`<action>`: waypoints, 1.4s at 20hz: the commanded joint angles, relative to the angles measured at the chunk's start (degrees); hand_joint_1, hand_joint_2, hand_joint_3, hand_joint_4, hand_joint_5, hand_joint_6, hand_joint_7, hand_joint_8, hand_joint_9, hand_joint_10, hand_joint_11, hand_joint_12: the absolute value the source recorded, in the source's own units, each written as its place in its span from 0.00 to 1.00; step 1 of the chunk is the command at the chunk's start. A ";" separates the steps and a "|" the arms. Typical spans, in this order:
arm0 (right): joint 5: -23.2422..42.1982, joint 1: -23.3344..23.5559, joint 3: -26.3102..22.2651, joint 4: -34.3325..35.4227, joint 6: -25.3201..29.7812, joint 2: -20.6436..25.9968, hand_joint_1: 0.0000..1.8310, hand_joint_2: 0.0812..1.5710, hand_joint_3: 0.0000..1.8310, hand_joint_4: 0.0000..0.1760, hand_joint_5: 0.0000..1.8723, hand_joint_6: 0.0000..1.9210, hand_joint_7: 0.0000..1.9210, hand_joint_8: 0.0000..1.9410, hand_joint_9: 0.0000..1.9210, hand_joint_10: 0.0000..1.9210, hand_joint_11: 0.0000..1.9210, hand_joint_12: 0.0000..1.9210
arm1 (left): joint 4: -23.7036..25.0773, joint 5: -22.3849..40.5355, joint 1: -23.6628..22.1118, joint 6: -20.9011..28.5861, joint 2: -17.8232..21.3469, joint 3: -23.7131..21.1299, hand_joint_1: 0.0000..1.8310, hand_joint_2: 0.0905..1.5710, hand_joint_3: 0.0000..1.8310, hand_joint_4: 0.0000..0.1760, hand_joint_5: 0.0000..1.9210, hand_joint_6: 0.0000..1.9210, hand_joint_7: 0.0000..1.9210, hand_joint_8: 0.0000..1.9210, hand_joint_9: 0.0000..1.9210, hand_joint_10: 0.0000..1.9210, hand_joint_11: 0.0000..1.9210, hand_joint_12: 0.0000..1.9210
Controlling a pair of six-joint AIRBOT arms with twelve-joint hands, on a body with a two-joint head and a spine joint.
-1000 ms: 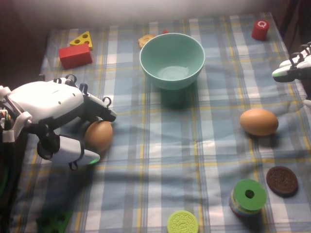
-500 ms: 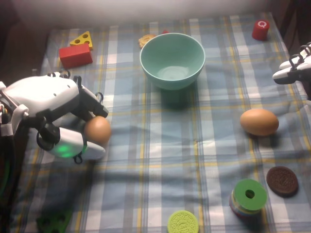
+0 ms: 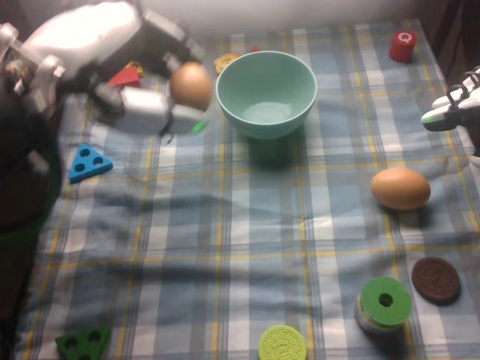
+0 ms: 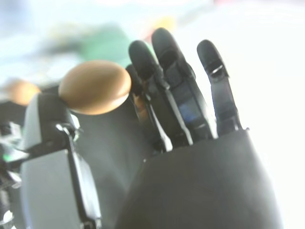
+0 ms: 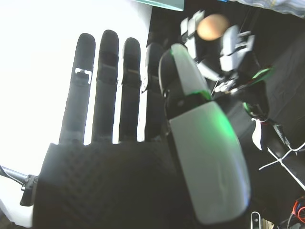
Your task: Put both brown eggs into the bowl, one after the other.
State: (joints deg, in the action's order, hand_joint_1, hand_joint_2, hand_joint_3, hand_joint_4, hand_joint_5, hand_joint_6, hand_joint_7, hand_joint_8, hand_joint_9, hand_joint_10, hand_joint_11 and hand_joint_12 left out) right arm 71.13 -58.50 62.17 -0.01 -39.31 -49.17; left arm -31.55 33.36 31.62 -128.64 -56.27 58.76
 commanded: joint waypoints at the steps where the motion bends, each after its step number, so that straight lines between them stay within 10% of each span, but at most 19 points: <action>1: 6.75 0.43 0.18 1.39 0.19 -0.02 0.59 0.80 0.00 0.00 0.40 0.00 0.41 0.00 0.38 0.00 0.20 0.36 | 1.53 3.36 -1.56 0.42 -0.82 0.95 0.56 0.61 0.00 0.27 0.48 0.16 0.49 0.00 0.42 0.00 0.07 0.36; 2: 6.75 0.53 0.27 1.35 0.19 -0.12 0.59 0.80 0.00 0.00 0.40 0.00 0.41 0.00 0.38 0.00 0.20 0.36 | 1.48 1.47 -3.19 0.43 -2.21 2.54 0.58 0.57 0.00 0.18 0.49 0.05 0.48 0.00 0.41 0.00 0.06 0.40; 4: 6.75 0.77 0.49 1.18 0.19 -0.41 0.61 0.80 0.00 0.00 0.40 0.00 0.41 0.00 0.38 0.00 0.21 0.34 | 1.18 -1.91 -4.99 0.43 -5.12 5.83 0.60 0.55 0.00 0.36 0.51 0.00 0.49 0.00 0.41 0.00 0.05 0.48; 5: 6.75 0.93 0.57 1.09 0.19 -0.54 0.60 0.80 0.00 0.00 0.39 0.00 0.41 0.00 0.38 0.00 0.22 0.32 | 0.87 -3.29 -5.53 0.39 -6.40 7.34 0.67 0.61 0.00 0.17 0.72 0.01 0.56 0.32 0.44 0.01 0.08 0.49; 6: 6.75 1.02 0.61 1.05 0.19 -0.60 0.59 0.81 0.00 0.00 0.39 0.00 0.41 0.00 0.39 0.00 0.23 0.32 | 0.36 -4.41 -6.02 0.30 -7.43 8.55 0.68 0.62 0.00 0.14 0.76 0.01 0.58 0.36 0.45 0.01 0.08 0.49; 7: 6.75 1.03 0.68 1.04 0.19 -0.69 0.59 0.81 0.00 0.00 0.40 0.00 0.41 0.00 0.39 0.00 0.24 0.32 | -0.15 -5.64 -6.52 0.19 -8.55 9.82 0.63 0.60 0.00 0.73 0.76 0.03 0.49 0.15 0.43 0.00 0.07 0.49; 8: 6.75 1.10 0.77 0.92 0.19 -0.77 0.59 0.81 0.00 0.00 0.40 0.00 0.41 0.00 0.39 0.00 0.24 0.32 | -0.78 -6.65 -7.00 -0.23 -9.80 11.10 0.60 0.63 0.00 0.92 0.63 0.29 0.49 0.05 0.41 0.02 0.05 0.51; 9: 6.75 1.14 0.83 0.84 0.19 -0.83 0.58 0.81 0.00 0.00 0.39 0.00 0.40 0.00 0.39 0.00 0.24 0.32 | -0.98 -7.25 -7.31 -0.31 -10.55 11.90 0.58 0.66 0.00 0.87 0.55 0.43 0.47 0.02 0.38 0.01 0.01 0.54; 11: 6.75 1.16 0.88 0.78 0.19 -0.93 0.58 0.81 0.00 0.00 0.39 0.00 0.40 0.00 0.39 0.00 0.24 0.35 | -1.14 -7.55 -7.63 -0.32 -11.59 12.74 0.65 0.55 0.00 0.59 0.47 0.06 0.47 0.00 0.38 0.01 0.00 0.54; 13: 6.75 1.22 0.99 0.72 0.19 -1.11 0.59 0.81 0.00 0.00 0.39 0.00 0.40 0.00 0.39 0.00 0.23 0.35 | -1.15 -8.07 -8.04 -0.33 -12.30 13.30 0.66 0.60 0.00 0.30 0.50 0.01 0.50 0.01 0.42 0.01 0.04 0.54; 16: 6.74 1.22 1.12 0.66 0.19 -1.37 0.62 0.81 0.00 0.00 0.39 0.00 0.41 0.00 0.40 0.00 0.24 0.35 | -1.35 -9.23 -8.50 -0.33 -13.66 14.58 0.47 0.65 0.00 0.39 0.48 0.00 0.47 0.00 0.40 0.00 0.02 0.60; 20: 6.74 1.26 1.23 0.60 0.19 -1.53 0.61 0.81 0.00 0.00 0.39 0.00 0.42 0.00 0.42 0.01 0.26 0.36 | -1.13 -10.11 -8.88 -0.36 -15.25 15.75 0.42 0.63 0.00 0.88 0.47 0.00 0.47 0.01 0.39 0.01 0.00 0.63; 23: 6.74 1.27 1.25 0.60 0.19 -1.59 0.61 0.81 0.00 0.00 0.39 0.00 0.42 0.00 0.41 0.00 0.24 0.35 | -1.12 -10.57 -8.97 -0.36 -15.69 16.13 0.42 0.62 0.00 0.95 0.49 0.00 0.49 0.01 0.42 0.02 0.01 0.68; 25: 6.74 1.27 1.25 0.60 0.29 -1.60 0.59 0.82 0.00 0.00 0.38 0.00 0.41 0.00 0.41 0.00 0.24 0.35 | -1.13 -10.67 -8.85 -0.36 -15.69 16.09 0.40 0.64 0.00 0.58 0.52 0.00 0.50 0.01 0.42 0.01 0.00 0.66; 28: 6.74 1.27 1.25 0.60 0.33 -1.60 0.59 0.82 0.00 0.00 0.37 0.00 0.41 0.00 0.41 0.00 0.24 0.35 | -1.23 -10.72 -8.65 -0.36 -15.60 16.09 0.39 0.64 0.00 0.57 0.50 0.00 0.48 0.00 0.40 0.00 0.01 0.56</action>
State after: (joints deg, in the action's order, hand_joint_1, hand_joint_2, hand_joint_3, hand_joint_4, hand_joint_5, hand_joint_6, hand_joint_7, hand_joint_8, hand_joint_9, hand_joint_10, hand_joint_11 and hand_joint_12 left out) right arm 70.85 -57.98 63.13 -0.64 -39.29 -50.92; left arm -33.43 17.12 23.68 -129.21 -71.99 74.52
